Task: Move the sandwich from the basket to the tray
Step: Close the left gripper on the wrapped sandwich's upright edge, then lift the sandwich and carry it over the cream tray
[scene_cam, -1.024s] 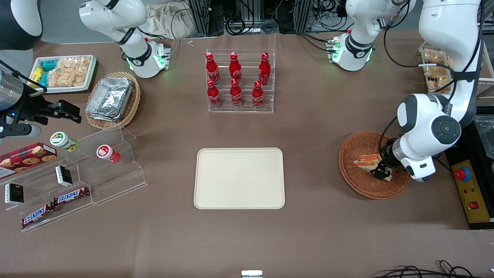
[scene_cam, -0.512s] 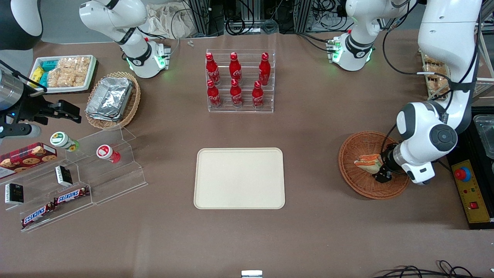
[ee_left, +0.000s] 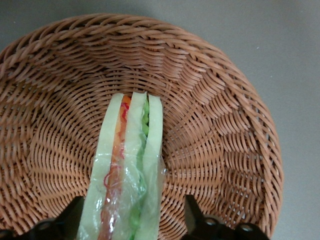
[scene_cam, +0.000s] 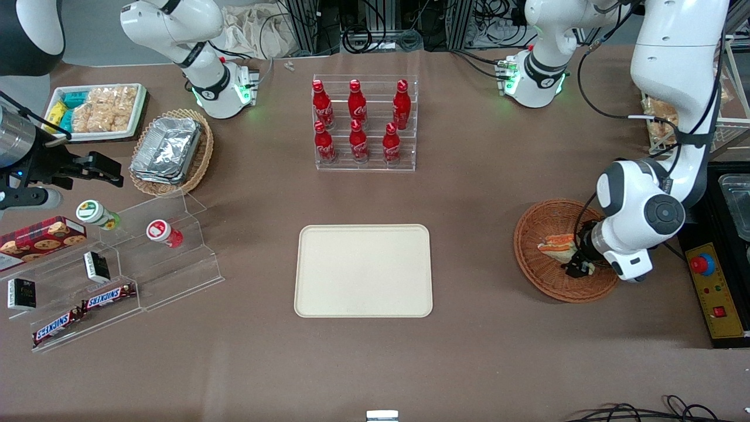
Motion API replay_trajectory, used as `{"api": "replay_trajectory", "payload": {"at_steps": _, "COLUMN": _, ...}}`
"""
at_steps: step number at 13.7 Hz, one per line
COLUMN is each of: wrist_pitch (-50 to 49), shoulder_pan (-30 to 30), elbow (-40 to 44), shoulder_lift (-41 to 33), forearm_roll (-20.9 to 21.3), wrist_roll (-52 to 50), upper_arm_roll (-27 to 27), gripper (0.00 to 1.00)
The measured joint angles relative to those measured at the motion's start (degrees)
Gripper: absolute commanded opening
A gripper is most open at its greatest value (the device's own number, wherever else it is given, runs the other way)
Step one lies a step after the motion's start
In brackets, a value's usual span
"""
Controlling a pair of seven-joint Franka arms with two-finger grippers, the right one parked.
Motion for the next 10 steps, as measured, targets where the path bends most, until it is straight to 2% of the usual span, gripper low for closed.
{"api": "replay_trajectory", "payload": {"at_steps": 3, "wrist_pitch": 0.0, "shoulder_pan": 0.0, "elbow": -0.1, "shoulder_lift": -0.4, "forearm_roll": 0.1, "wrist_roll": 0.0, "upper_arm_roll": 0.0, "gripper": 0.01}}
{"api": "replay_trajectory", "payload": {"at_steps": 5, "wrist_pitch": -0.8, "shoulder_pan": 0.0, "elbow": -0.1, "shoulder_lift": -2.2, "forearm_roll": 0.1, "wrist_roll": 0.3, "upper_arm_roll": -0.1, "gripper": 0.0}}
{"api": "replay_trajectory", "payload": {"at_steps": 10, "wrist_pitch": -9.8, "shoulder_pan": -0.4, "elbow": -0.1, "shoulder_lift": -11.8, "forearm_roll": 0.2, "wrist_roll": 4.6, "upper_arm_roll": -1.5, "gripper": 0.0}}
